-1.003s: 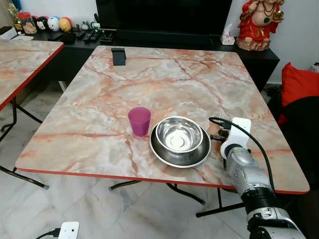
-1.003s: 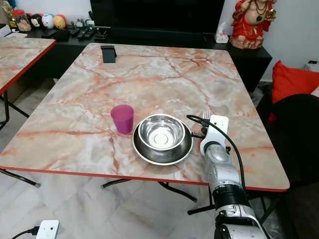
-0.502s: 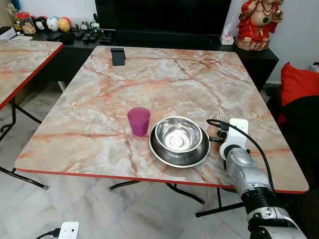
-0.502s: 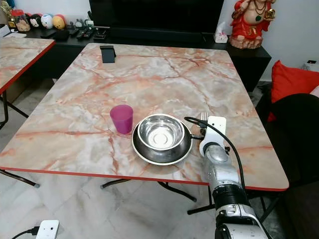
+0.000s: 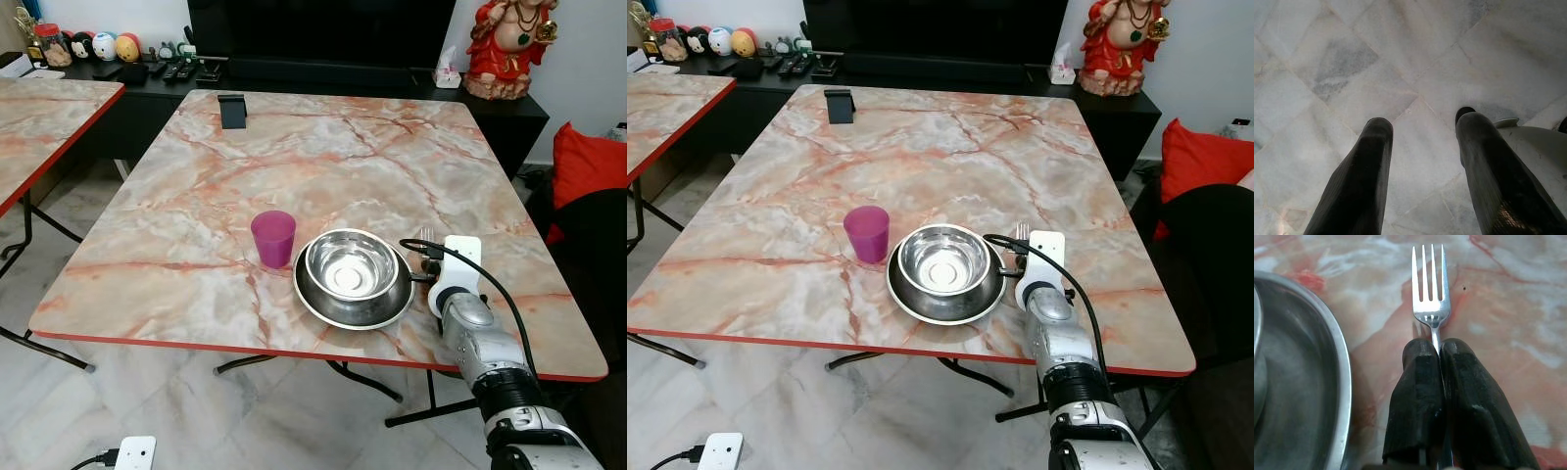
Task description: Setting the table
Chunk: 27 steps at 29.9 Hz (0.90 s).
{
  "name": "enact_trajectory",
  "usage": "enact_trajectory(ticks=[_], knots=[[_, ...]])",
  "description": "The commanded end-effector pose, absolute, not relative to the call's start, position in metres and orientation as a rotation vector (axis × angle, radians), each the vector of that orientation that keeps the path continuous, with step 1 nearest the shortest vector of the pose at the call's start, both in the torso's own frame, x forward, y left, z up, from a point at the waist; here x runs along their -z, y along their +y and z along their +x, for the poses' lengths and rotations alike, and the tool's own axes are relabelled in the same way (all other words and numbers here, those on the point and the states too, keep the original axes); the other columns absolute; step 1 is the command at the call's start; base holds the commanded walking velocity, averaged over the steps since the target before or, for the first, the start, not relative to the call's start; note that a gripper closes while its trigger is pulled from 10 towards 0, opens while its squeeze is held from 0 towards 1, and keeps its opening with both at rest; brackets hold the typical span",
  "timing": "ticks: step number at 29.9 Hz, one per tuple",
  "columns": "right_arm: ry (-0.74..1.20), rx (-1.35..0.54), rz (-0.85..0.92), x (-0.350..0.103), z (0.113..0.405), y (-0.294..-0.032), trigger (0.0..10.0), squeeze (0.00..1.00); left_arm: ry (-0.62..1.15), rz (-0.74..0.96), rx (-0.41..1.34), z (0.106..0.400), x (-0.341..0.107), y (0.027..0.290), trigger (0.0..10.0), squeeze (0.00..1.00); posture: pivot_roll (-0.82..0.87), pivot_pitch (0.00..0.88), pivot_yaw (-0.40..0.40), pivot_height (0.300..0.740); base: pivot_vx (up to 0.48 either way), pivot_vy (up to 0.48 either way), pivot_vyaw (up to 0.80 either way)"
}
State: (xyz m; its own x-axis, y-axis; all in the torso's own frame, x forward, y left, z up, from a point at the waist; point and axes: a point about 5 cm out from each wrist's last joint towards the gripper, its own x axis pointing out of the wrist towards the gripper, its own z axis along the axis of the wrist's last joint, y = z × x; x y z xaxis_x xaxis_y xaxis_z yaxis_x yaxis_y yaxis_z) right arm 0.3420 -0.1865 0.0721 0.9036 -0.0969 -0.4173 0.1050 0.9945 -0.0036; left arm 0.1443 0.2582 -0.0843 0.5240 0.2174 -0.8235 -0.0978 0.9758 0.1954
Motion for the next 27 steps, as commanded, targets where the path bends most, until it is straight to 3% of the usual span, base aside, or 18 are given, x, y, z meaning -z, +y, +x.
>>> enact_trajectory(ticks=[1, 27], knots=[[0.415, 0.103, 0.009, -0.0773, 0.3461, -0.1862, 10.0, 0.00, 1.022, 0.127, -0.190, 0.1405, 0.0857, 0.2589, 10.0, 0.00, -0.02, 0.000, -0.038, 0.740, 0.000, 0.000, 0.00], [0.421, 0.095, 0.015, -0.0744, 0.3462, -0.1814, 10.0, 0.00, 1.020, 0.130, -0.193, 0.1407, 0.0852, 0.2602, 10.0, 0.00, -0.02, 0.000, -0.032, 0.740, 0.000, 0.000, 0.00]])
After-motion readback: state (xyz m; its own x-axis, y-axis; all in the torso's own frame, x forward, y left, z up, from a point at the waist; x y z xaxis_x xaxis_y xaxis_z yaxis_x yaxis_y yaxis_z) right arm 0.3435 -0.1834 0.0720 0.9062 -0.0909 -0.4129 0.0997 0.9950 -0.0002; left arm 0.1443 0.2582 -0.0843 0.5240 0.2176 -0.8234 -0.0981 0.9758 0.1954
